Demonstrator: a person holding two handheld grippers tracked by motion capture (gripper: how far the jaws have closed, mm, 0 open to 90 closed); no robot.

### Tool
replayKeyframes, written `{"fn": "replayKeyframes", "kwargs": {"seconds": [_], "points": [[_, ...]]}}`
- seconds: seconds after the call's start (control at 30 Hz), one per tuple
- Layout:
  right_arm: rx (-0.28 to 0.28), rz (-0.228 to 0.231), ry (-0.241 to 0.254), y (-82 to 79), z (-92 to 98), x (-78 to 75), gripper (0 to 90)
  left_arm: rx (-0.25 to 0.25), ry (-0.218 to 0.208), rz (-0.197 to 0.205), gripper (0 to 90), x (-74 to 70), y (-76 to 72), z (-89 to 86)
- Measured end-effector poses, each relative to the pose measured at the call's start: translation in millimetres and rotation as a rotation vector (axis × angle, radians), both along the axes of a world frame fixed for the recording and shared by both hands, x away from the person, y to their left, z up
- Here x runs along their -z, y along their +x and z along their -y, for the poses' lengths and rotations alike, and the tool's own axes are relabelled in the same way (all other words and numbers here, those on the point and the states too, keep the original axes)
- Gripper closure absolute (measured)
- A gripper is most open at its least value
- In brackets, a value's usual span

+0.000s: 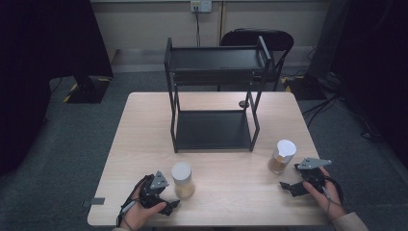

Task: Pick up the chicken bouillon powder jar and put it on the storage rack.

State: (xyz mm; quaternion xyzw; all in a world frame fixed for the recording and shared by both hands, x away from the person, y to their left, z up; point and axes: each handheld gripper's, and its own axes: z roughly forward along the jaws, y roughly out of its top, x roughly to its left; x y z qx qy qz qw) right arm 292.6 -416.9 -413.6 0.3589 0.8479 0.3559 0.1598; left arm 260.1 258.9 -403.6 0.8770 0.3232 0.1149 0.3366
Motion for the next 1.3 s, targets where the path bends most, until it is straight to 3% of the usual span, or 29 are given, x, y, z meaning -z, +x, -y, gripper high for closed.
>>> {"fn": "replayKeyframes", "kwargs": {"seconds": [0.23, 0.37, 0.47, 1.13, 1.3], "points": [[0.000, 0.000, 0.000, 0.0, 0.0, 0.0, 0.0, 0.019, -0.041, -0.006, 2.5, -0.5, 0.9, -3.6], [0.000, 0.000, 0.000, 0.0, 0.0, 0.0, 0.0, -0.015, -0.098, -0.044, 2.5, -0.2, 3.5, -7.8], [0.000, 0.000, 0.000, 0.0, 0.0, 0.0, 0.0, -0.018, -0.109, -0.047, 4.3, -1.2, 3.3, -9.1], [0.000, 0.000, 0.000, 0.0, 0.0, 0.0, 0.0, -0.018, -0.180, -0.001, 4.4, -4.4, -3.0, -9.8], [0.000, 0.000, 0.000, 0.0, 0.0, 0.0, 0.0, -0.019, -0.222, 0.010, 4.3, -5.9, -3.4, -9.2]]}}
